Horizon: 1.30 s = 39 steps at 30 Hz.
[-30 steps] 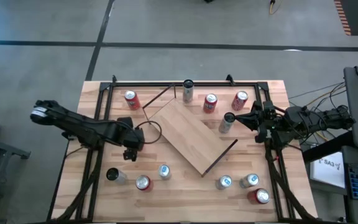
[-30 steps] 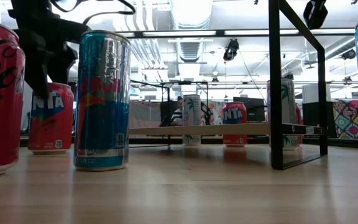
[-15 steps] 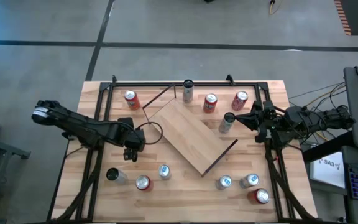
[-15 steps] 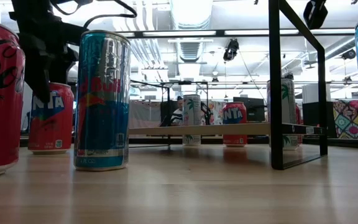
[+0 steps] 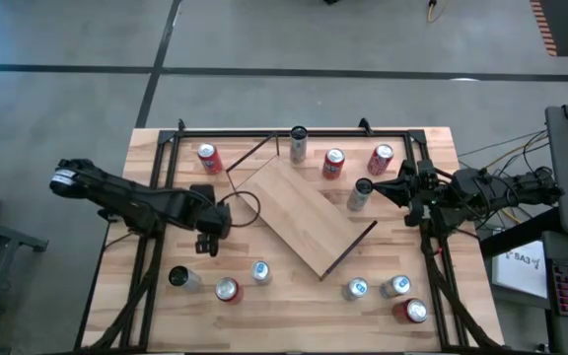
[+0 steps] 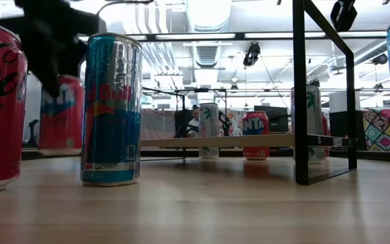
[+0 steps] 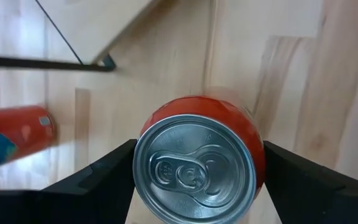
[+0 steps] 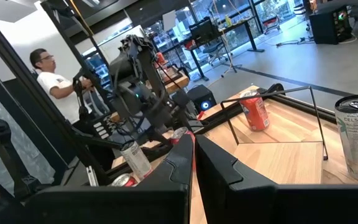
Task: Place canned beverage on shelf
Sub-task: Put the bottom orange soda can on the shelf
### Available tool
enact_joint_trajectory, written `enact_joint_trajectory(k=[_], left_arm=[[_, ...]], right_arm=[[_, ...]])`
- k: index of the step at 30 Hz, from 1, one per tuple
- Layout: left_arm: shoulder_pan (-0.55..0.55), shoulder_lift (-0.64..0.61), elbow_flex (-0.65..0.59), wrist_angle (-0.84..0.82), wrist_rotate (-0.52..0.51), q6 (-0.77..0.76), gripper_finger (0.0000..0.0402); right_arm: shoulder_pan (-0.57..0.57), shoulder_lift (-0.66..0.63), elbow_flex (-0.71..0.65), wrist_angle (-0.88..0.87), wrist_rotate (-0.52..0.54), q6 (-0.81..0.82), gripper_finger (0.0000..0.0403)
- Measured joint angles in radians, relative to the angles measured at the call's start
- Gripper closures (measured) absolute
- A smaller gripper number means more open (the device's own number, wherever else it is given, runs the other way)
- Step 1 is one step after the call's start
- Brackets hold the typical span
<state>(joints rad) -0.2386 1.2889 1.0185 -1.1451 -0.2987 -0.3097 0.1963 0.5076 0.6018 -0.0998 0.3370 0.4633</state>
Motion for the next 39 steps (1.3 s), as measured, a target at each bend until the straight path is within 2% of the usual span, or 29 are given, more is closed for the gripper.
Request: enact_joint_trajectory(k=[11,18,23,29,32,39], left_arm=[[0.000,0.000,0.223,-0.008,-0.007,0.125,0.0117],[0.000,0.014,0.322,-0.005,-0.035,0.229,0.0117],[0.001,0.073,0.388,-0.007,-0.036,0.325,0.0117],[0.008,0.172,0.476,-0.051,-0.038,0.510,0.0118],[0.013,0.222,0.525,-0.076,-0.082,0.607,0.0118],[0.065,0.310,0.619,-0.104,-0.078,0.763,0.0118]], right_arm=[[0.000,0.000,0.000,0.000,0.000,-0.002,0.0394],[0.000,0.000,0.000,0.000,0.000,-0.002,0.0394],[0.000,0.000,0.000,0.000,0.000,-0.002,0.0394],[0.000,0.000,0.000,0.001,0.000,-0.002,0.0394],[0.000,0.000,0.000,0.001,0.000,-0.002,0.0394],[0.000,0.000,0.000,0.000,0.000,-0.002,0.0394]])
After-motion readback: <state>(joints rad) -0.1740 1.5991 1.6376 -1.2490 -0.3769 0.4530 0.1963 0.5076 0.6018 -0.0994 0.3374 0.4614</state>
